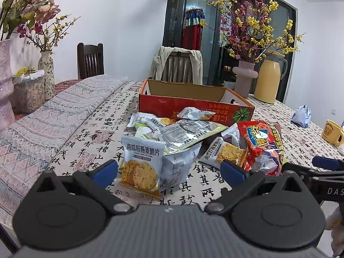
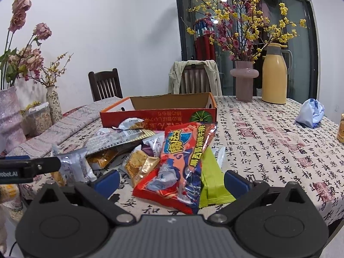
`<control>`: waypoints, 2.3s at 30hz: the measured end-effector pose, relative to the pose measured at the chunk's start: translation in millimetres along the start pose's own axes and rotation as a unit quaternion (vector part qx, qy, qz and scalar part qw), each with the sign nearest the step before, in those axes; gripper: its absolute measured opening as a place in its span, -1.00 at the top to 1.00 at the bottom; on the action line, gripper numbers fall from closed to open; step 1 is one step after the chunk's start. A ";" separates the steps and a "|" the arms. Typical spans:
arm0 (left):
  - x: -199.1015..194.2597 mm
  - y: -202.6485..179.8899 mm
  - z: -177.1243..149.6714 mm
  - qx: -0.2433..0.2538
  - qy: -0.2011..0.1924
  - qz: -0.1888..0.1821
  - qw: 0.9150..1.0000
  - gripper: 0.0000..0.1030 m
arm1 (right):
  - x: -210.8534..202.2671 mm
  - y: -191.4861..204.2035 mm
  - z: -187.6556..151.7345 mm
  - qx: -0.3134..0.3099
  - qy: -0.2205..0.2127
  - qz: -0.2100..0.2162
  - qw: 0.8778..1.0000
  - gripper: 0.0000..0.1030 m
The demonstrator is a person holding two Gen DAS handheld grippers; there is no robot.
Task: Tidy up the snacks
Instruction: 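Move both grippers open toward the pile of snack packets, then grasp the white cookie packet with left gripper while right grasps orange chip bag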
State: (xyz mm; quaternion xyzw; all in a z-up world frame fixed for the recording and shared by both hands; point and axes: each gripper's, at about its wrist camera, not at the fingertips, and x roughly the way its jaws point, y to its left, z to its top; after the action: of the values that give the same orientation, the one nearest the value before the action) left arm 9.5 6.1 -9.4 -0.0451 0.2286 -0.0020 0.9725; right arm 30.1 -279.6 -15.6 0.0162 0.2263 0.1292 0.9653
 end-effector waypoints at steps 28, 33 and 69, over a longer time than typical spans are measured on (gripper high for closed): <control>58.3 30.8 -7.9 0.014 0.029 0.043 0.999 -0.69 | 53.6 -3.6 -0.5 -0.032 0.032 -0.023 0.999 -0.67; 70.0 31.7 -7.1 0.004 0.037 0.030 0.999 -0.24 | 58.3 -0.8 -1.3 -0.042 0.025 -0.034 0.998 -0.55; 52.7 40.5 10.8 -0.012 0.006 0.039 0.999 0.16 | 81.4 18.3 4.3 -0.093 0.011 -0.069 0.993 -0.07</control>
State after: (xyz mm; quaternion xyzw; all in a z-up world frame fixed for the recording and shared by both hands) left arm 60.8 46.1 -26.8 -0.0482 0.2361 0.0379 0.9698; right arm 97.9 -240.9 -45.3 -0.0911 0.2247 0.0835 0.9666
